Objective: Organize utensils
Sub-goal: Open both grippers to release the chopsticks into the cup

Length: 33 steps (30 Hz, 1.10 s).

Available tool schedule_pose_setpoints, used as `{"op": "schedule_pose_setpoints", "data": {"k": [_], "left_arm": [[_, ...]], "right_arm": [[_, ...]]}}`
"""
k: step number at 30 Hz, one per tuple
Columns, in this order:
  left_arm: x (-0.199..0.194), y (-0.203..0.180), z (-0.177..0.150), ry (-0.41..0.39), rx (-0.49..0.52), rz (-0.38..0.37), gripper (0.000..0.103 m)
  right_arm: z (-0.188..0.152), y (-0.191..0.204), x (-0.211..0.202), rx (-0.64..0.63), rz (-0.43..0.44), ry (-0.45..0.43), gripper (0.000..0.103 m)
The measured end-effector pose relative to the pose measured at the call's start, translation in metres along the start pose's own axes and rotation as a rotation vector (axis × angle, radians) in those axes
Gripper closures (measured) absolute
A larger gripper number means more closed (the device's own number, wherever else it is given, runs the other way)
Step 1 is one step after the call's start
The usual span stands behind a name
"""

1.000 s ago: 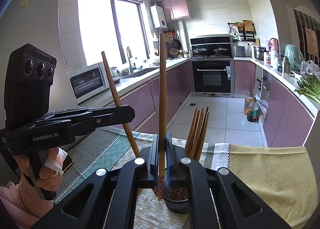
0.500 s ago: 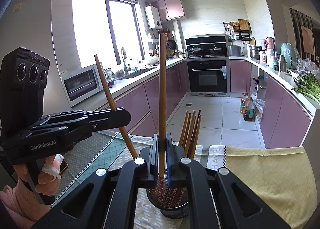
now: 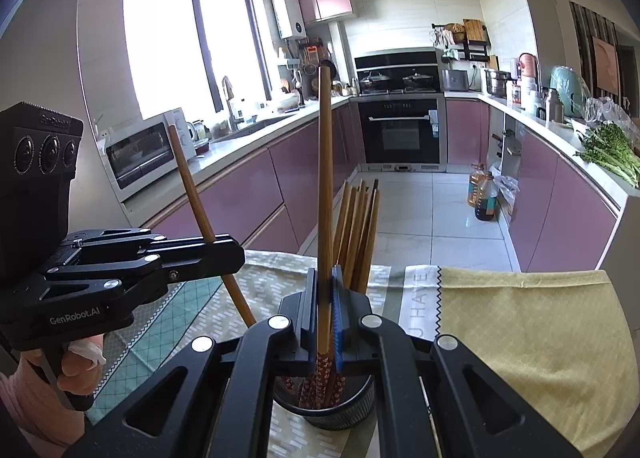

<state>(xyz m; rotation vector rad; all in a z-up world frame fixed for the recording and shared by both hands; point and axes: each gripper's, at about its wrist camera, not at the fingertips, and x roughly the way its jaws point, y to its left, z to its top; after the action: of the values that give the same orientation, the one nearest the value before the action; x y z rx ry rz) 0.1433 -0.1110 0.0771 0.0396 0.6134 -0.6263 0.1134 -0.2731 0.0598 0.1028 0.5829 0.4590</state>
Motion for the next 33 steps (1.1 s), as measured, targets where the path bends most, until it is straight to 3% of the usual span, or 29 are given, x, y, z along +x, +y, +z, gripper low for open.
{"op": "schedule_pose_setpoints", "data": {"k": [11,21,27,30,33], "left_arm": [[0.030,0.003,-0.001,0.098,-0.006,-0.014,0.096],[0.059,0.011,0.001,0.134,-0.026,-0.007,0.095],[0.063,0.023,-0.009,0.135,-0.063,-0.005,0.083],[0.051,0.028,-0.019,0.099,-0.076,0.016,0.076],[0.027,0.037,-0.033,0.039,-0.095,0.064,0.063]], "right_arm": [[-0.017,-0.009,0.023,0.030,0.001,0.106,0.097],[-0.020,-0.017,0.036,0.072,-0.014,0.129,0.095],[-0.023,-0.019,0.031,0.090,-0.005,0.118,0.095],[-0.024,-0.015,0.022,0.078,0.013,0.102,0.093],[-0.027,-0.005,0.009,0.053,0.054,0.078,0.080]]}}
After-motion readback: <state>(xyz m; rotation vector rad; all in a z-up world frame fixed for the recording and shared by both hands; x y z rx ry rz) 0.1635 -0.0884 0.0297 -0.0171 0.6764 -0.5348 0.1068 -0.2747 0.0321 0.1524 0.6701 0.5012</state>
